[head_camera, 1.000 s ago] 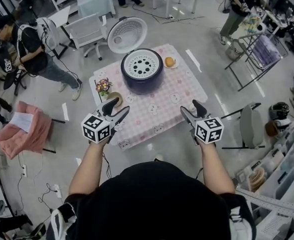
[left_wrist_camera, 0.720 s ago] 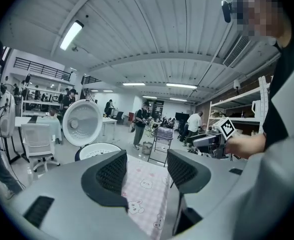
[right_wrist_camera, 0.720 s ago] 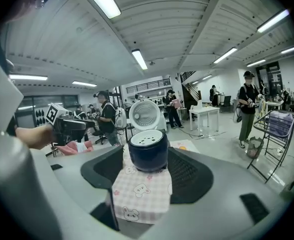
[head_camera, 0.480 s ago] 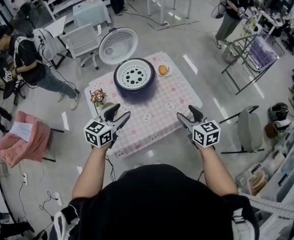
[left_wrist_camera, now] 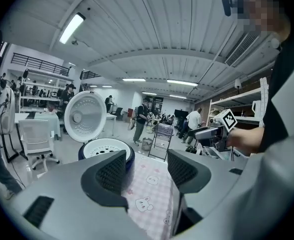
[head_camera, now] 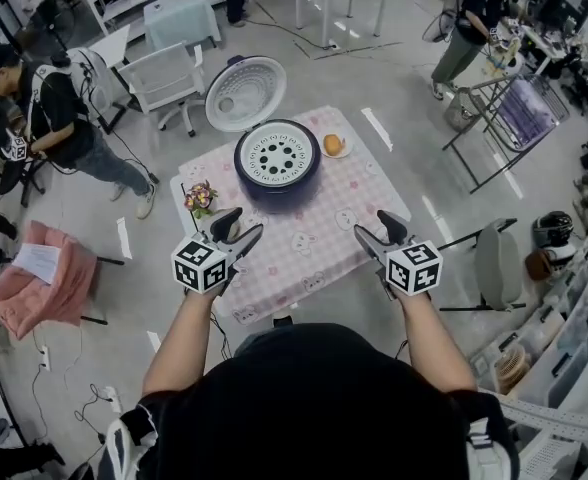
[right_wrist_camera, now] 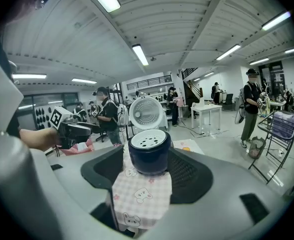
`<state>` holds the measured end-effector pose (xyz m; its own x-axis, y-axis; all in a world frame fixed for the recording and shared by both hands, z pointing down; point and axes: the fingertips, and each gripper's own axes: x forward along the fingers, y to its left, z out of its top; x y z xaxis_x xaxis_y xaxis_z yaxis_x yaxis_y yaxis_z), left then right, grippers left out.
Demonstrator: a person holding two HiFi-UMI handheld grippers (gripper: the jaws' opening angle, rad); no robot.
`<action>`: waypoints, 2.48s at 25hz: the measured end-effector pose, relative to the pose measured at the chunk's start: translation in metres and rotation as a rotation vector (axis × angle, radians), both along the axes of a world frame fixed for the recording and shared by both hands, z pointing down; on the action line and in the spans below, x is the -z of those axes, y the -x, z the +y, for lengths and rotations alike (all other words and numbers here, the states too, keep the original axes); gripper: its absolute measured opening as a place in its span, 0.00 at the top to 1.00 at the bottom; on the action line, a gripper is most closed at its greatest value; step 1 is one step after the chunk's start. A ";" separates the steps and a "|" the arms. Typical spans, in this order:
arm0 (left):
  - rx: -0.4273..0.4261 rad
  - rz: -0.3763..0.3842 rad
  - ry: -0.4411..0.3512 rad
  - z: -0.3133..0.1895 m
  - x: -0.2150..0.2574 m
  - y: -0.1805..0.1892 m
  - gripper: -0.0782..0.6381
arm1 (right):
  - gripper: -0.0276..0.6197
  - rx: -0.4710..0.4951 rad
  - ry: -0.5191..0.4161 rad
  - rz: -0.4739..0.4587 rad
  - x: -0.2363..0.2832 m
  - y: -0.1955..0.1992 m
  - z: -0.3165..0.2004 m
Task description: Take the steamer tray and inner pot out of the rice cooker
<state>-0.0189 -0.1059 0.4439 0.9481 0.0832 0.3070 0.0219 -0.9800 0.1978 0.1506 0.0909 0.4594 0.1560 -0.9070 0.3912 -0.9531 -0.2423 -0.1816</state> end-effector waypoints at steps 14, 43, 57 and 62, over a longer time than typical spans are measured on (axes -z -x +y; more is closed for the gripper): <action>0.020 0.005 0.049 -0.082 0.003 0.003 0.52 | 0.51 0.024 -0.001 -0.005 0.001 -0.006 -0.093; 0.228 0.027 0.122 -0.156 -0.013 0.021 0.52 | 0.53 0.270 0.094 0.065 -0.011 -0.060 -0.226; 0.388 0.005 0.150 -0.139 -0.028 0.002 0.52 | 0.53 0.636 0.232 0.127 -0.046 -0.067 -0.274; 0.434 -0.002 0.162 -0.135 -0.037 0.007 0.52 | 0.53 0.788 0.301 0.154 -0.069 -0.049 -0.286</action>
